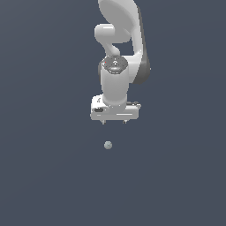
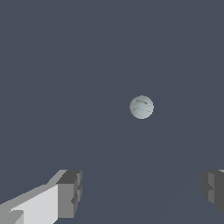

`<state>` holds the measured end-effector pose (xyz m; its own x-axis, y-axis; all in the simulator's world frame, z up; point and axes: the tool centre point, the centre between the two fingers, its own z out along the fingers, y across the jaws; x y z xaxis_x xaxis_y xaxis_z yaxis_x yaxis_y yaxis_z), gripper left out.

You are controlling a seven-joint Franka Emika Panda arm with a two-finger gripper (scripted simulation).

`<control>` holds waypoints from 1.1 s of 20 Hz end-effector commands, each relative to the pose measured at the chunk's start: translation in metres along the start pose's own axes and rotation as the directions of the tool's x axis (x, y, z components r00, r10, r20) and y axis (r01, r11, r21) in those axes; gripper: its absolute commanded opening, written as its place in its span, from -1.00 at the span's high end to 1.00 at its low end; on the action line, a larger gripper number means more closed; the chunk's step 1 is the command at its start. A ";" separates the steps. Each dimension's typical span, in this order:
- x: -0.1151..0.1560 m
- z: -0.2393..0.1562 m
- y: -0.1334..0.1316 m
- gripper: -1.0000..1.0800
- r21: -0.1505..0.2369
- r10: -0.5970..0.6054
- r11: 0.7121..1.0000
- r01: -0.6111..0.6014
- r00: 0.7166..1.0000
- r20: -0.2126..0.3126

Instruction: Pick up the object and move it to a goal position.

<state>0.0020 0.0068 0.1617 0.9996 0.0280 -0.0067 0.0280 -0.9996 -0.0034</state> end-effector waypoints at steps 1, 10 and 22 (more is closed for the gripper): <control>0.000 0.000 0.000 -0.92 0.000 0.000 1.000 0.000 1.000 0.000; 0.012 -0.017 -0.035 -0.92 0.007 -0.043 0.999 0.043 0.998 -0.039; 0.021 -0.001 -0.024 -0.92 0.008 -0.021 1.000 0.022 0.999 -0.033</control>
<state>0.0200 0.0341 0.1673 0.9981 0.0552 0.0290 0.0555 -0.9984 -0.0114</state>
